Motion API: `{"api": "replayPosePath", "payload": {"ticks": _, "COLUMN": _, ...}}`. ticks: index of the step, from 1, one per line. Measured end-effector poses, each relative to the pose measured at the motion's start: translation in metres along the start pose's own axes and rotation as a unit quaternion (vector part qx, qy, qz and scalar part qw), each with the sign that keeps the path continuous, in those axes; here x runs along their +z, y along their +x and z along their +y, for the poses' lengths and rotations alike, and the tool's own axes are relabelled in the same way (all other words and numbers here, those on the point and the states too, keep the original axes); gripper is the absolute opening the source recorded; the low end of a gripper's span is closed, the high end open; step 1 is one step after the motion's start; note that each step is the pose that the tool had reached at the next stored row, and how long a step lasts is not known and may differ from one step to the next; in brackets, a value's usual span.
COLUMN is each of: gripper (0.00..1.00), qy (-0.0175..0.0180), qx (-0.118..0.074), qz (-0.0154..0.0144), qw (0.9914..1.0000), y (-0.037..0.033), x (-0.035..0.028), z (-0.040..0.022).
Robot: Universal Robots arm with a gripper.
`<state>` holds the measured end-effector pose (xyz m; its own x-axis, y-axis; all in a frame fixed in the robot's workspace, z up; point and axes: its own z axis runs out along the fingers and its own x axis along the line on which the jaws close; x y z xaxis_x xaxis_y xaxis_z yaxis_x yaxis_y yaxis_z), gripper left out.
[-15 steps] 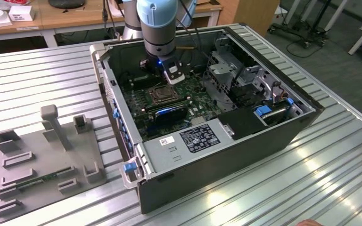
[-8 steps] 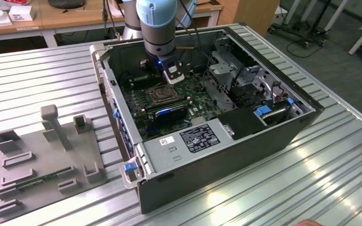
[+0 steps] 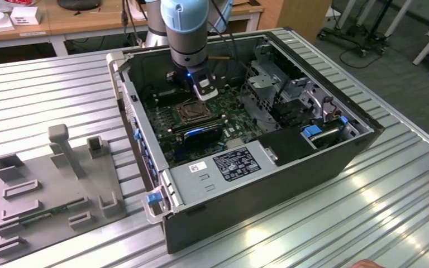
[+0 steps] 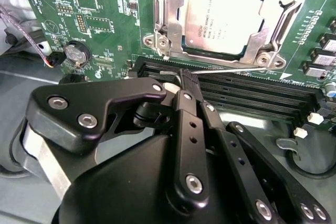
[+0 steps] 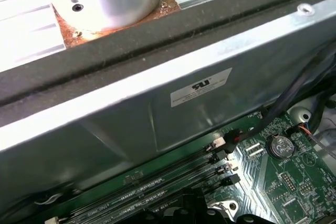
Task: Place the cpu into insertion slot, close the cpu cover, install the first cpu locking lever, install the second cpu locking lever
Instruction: 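Install the first cpu locking lever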
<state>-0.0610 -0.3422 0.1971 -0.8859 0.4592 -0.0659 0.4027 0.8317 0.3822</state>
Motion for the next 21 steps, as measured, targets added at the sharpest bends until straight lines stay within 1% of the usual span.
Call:
{"api": "replayPosePath", "payload": {"ticks": 4, "gripper": 0.11, "qy": 0.0008, "qx": 0.003, "qz": -0.0014, "qw": 1.00000, "y": 0.0001, "x": 0.0013, "z": -0.0006}}
{"api": "replayPosePath", "payload": {"ticks": 11, "gripper": 0.11, "qy": 0.0008, "qx": 0.003, "qz": -0.0016, "qw": 0.99999, "y": 0.0003, "x": 0.0019, "z": -0.0006}}
{"api": "replayPosePath", "payload": {"ticks": 12, "gripper": 0.11, "qy": 0.0019, "qx": 0.003, "qz": -0.0021, "qw": 0.99999, "y": 0.0003, "x": 0.0020, "z": -0.0005}}
{"api": "replayPosePath", "payload": {"ticks": 15, "gripper": 0.11, "qy": 0.0097, "qx": 0.001, "qz": -0.0057, "qw": 0.99994, "y": 0.0003, "x": 0.0022, "z": -0.0007}}
{"api": "replayPosePath", "payload": {"ticks": 16, "gripper": 0.11, "qy": 0.0111, "qx": 0.000, "qz": -0.0064, "qw": 0.99992, "y": 0.0003, "x": 0.0024, "z": -0.0008}}
{"api": "replayPosePath", "payload": {"ticks": 21, "gripper": 0.11, "qy": 0.0133, "qx": 0.000, "qz": -0.0073, "qw": 0.99988, "y": 0.0004, "x": 0.0029, "z": -0.0009}}
